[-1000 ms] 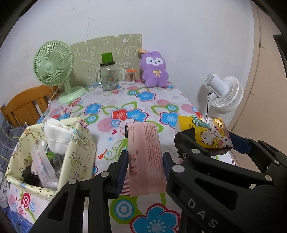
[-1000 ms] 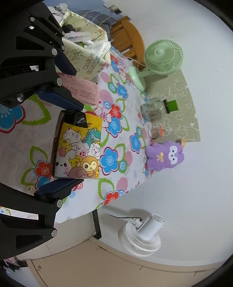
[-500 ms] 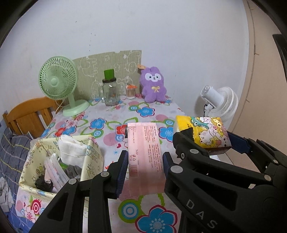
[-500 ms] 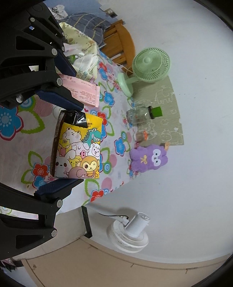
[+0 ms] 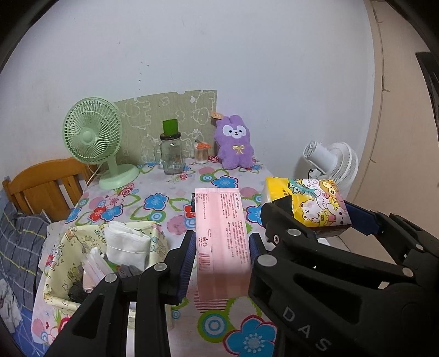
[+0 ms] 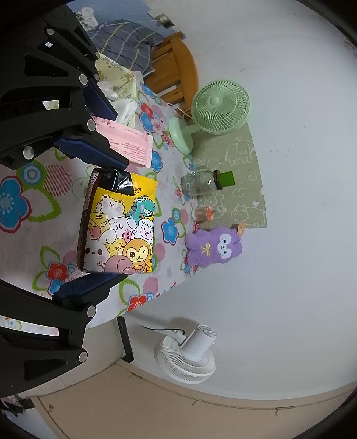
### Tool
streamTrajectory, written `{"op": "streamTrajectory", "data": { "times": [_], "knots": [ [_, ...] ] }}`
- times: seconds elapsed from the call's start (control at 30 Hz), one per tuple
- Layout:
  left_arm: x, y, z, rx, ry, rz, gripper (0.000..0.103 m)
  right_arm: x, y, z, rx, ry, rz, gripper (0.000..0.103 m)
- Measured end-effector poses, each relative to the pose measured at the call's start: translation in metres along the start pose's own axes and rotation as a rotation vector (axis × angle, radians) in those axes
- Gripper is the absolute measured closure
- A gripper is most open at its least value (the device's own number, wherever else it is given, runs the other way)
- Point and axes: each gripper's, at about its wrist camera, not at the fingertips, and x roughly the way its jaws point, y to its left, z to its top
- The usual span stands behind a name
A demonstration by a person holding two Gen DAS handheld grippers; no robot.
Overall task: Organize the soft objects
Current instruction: 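Carry the pink packet with the left tool while the right tool carries the snack box over the fabric box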
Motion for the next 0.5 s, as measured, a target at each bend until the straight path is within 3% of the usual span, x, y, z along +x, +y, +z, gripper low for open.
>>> {"op": "streamTrajectory", "data": {
  "times": [0.5],
  "knots": [
    [-0.003,0.039,0.001,-0.011,-0.005,0.022,0.063,0.009,0.040,0.005,-0.018,0.009,0.043,0.029]
  ]
}}
